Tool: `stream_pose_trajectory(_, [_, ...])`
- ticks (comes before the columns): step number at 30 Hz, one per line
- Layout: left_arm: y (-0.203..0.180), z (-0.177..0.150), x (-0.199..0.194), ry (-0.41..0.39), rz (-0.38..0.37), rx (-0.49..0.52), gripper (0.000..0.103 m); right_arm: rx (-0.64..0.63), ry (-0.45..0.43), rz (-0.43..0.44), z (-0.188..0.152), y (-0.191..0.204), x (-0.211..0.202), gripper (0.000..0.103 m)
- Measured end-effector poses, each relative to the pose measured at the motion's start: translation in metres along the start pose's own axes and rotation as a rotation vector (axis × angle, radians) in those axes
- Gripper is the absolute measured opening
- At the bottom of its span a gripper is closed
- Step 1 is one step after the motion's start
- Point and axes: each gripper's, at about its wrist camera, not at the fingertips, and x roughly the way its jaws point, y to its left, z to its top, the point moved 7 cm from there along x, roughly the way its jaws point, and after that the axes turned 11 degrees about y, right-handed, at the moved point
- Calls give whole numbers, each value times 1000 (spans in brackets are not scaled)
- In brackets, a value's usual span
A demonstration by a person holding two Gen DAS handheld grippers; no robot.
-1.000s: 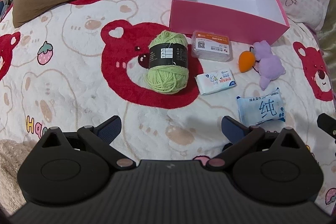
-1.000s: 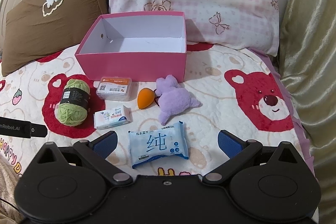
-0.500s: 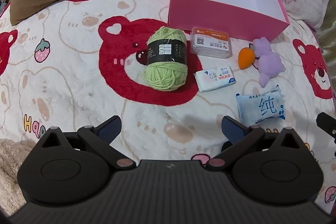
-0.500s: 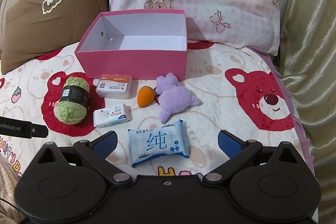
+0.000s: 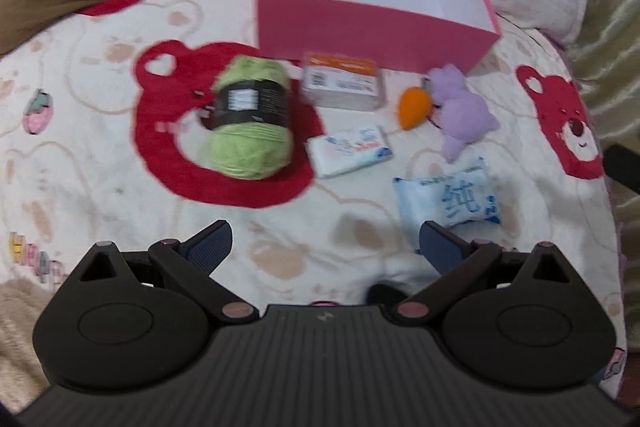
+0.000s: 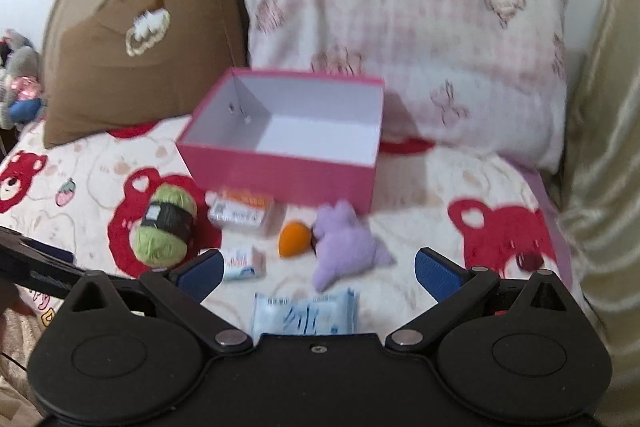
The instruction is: Organize objects
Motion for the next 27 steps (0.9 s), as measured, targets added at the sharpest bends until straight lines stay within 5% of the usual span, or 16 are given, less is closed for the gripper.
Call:
stream_pose_trajectory(2, [-8,0,12,-1,-18,4,100,9,-17,20,-4,-9,9,103])
stream_pose_trajectory(6, [-22,1,39,-16,-50,10,100,32,114,55,-28,-23,55,103])
stream_pose_trajectory(10, [-31,3,55,-76,-26,15,93,136,145,115,-49,-33,86,103])
stream_pose_trajectory(12, [-37,5,61,-92,-23,29,93,122,150,77,-56,-36,97,103])
stream_pose_trajectory(15, [-42,7,73,-79,-78,15,93,80,138,27,-63,-37,107,103])
stream_pose_trajectory(23, [-47,2,97,-92,-97,-5,91,118,60,197,-68,-35,118,100])
stream_pose_trajectory(27, [-44,4,104,-89,-88,-1,90,130,59,224,-74,-38,130,87])
